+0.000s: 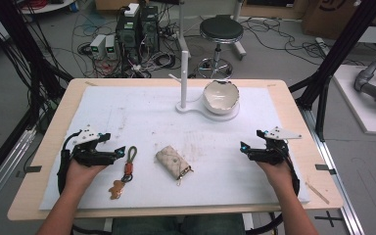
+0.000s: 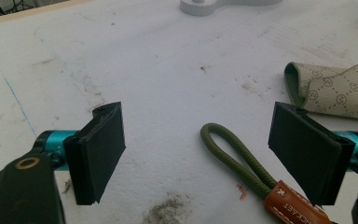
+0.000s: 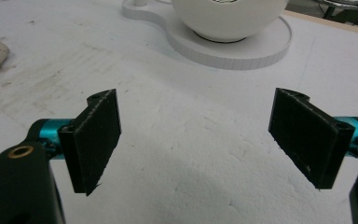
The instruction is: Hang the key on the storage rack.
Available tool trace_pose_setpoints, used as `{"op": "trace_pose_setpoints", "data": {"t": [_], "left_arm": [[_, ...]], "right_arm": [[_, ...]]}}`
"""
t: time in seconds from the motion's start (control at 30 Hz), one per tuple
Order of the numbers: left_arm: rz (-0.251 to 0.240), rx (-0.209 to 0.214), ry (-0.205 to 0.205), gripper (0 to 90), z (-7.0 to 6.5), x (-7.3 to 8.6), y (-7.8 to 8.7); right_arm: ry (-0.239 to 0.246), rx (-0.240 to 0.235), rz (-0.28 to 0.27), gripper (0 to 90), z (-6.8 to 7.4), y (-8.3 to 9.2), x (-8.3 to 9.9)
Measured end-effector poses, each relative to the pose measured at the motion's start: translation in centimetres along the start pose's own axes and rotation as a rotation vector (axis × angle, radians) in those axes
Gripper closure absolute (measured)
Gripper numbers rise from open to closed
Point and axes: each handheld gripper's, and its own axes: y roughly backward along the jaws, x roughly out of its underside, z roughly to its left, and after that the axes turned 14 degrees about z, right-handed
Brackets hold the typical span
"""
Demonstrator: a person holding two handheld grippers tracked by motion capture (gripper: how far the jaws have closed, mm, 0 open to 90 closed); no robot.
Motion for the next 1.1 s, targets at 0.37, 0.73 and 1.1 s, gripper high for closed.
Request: {"op": "trace_pose_setpoints", "data": {"t": [0.37,0.73,1.1], "left_arm": [[0.017,-0.003,0.020,18.5,-0.2,0.6,0.5],[0.087,0.042,0.005,18.5,-1.4,0.7,-0.8],[0.178,0.041,-0.043,18.5,-3.0,0.5,-2.0]], "right_arm": [[-0.036,0.014,-0.003,17.2,-0.4,-0.1,0.0],[-0.030,0.019,0.009,17.2,-0.4,-0.3,0.0],[-0.021,0.019,0.021,17.2,-0.3,-0.4,-0.1]]}}
